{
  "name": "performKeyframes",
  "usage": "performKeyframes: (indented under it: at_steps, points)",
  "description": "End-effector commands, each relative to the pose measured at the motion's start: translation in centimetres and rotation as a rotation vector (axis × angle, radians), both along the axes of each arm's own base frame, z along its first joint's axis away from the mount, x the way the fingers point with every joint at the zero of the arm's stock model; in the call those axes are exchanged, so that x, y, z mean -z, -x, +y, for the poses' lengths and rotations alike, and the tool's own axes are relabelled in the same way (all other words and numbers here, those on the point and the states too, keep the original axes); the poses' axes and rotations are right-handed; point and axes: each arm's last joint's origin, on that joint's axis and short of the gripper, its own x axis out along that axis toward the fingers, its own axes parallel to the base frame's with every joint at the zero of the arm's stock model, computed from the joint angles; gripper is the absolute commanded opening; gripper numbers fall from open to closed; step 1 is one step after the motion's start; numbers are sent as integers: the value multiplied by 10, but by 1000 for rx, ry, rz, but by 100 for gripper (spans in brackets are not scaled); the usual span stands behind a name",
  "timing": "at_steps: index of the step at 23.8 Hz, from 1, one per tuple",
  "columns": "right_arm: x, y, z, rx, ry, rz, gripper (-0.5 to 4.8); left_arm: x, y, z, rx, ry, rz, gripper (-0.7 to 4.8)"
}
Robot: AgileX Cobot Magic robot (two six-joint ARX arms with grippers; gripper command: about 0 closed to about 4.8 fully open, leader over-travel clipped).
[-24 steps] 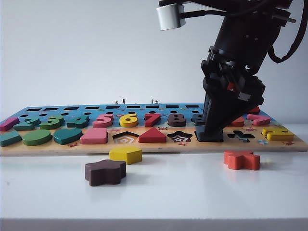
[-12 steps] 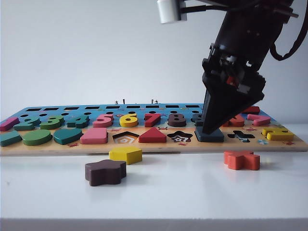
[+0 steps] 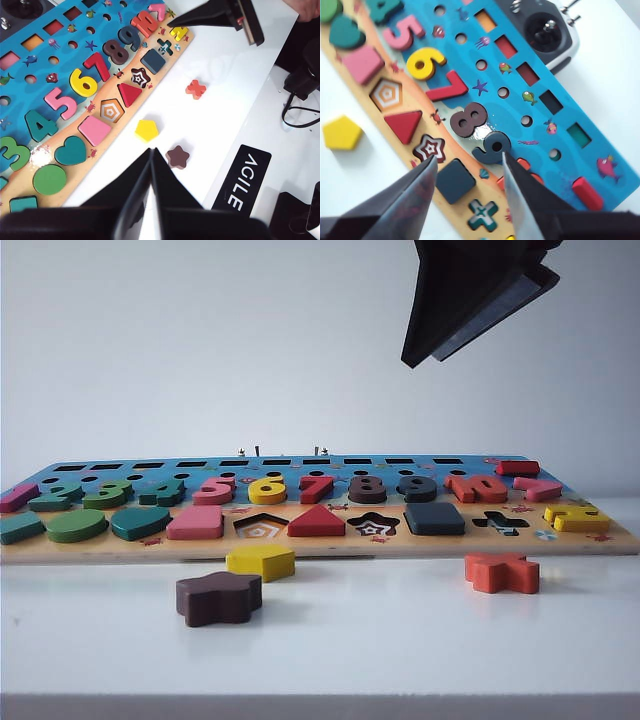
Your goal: Insert the cube into the slot.
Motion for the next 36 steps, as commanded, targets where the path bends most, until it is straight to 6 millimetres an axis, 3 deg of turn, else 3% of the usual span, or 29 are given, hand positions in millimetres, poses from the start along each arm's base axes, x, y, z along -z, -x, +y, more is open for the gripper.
performKeyframes:
  at_steps: [1, 8, 14, 23, 36]
  points:
    - [-6, 0, -7, 174, -175, 88, 242, -2, 0, 0, 2, 6, -19, 17]
    - [-12, -2, -32, 366, -363, 148, 242, -2, 0, 0, 2, 6, -19, 17]
    - [0, 4, -60, 462, -426, 119, 242, -2, -1, 0, 2, 7, -19, 17]
    - [26, 28, -110, 651, -551, 29, 242, -2, 0, 0, 3, 4, -22, 17]
    - [57, 60, -140, 529, -752, -51, 237, -5, 8, 4, -13, 4, -63, 17]
